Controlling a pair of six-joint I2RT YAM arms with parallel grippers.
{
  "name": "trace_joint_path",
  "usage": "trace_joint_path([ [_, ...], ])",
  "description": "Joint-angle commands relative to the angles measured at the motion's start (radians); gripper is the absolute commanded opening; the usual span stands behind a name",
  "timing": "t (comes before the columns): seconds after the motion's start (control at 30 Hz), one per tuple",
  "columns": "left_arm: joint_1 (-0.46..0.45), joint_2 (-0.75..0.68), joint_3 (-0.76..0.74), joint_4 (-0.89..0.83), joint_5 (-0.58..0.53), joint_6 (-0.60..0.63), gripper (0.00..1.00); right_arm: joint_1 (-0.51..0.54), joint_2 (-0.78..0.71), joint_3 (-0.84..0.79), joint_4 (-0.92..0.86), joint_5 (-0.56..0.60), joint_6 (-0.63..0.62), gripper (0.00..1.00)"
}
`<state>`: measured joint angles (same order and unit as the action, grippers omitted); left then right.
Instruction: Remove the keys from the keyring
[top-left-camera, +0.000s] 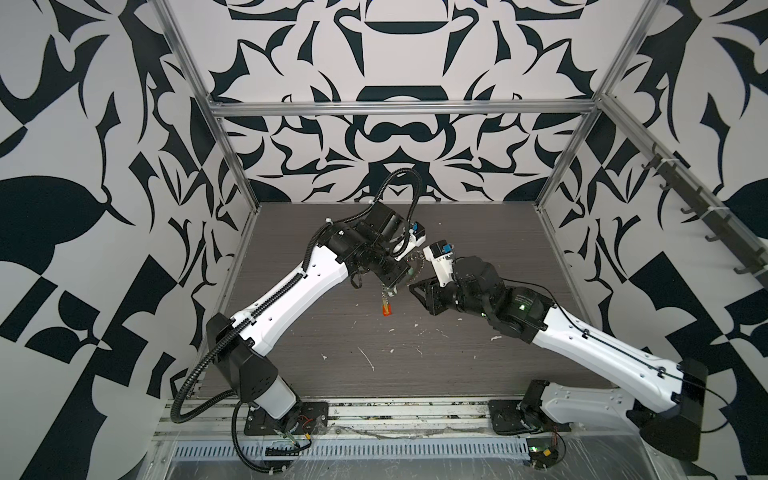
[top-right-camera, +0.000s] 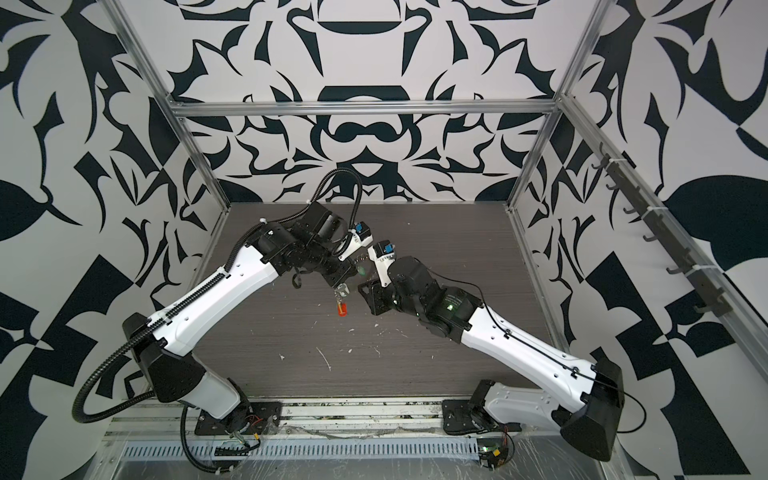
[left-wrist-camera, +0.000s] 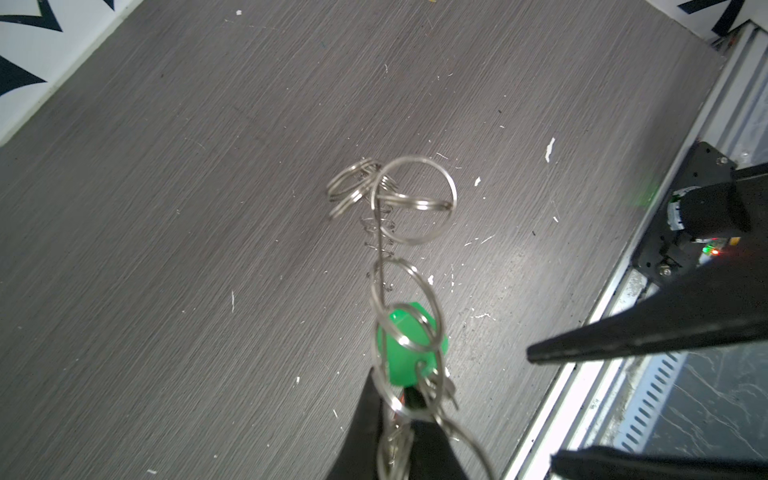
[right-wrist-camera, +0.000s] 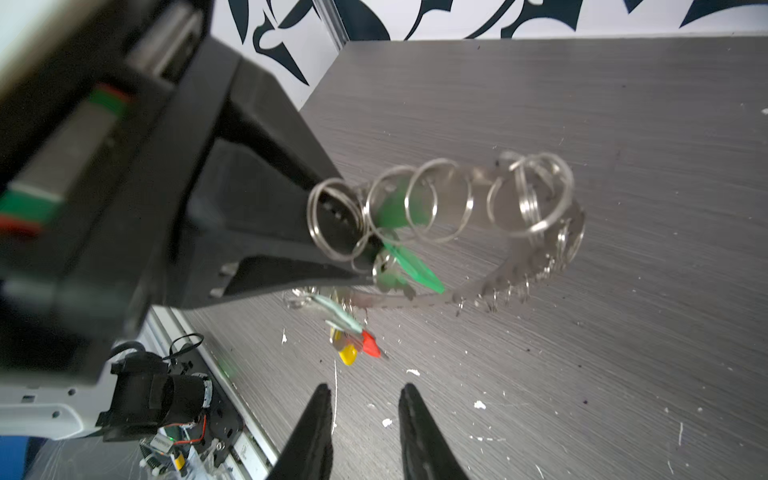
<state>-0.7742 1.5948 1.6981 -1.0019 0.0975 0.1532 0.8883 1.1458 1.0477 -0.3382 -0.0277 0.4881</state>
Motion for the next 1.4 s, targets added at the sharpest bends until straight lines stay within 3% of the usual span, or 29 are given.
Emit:
trace_joint_path([
  [0.0, 0.004, 0.007, 0.039, -0.044, 0.048, -0.008, 0.0, 0.009, 0.011, 0.012, 0.052, 0.048, -0.038, 0.32],
  [0.6, 0.004, 0.021, 0.066, -0.093, 0.111, 0.015, 0.0, 0.02, 0.059, 0.049, 0.06, 0.107, -0.108, 0.24],
  [1.03, 0.004, 0.024, 0.075, -0.118, 0.169, 0.016, 0.0, 0.021, 0.047, 0.029, 0.097, 0.119, -0.115, 0.27],
  [1.37, 0.004, 0.028, 0.087, -0.141, 0.211, 0.022, 0.0, 0.021, 0.048, 0.041, 0.096, 0.19, -0.15, 0.28],
])
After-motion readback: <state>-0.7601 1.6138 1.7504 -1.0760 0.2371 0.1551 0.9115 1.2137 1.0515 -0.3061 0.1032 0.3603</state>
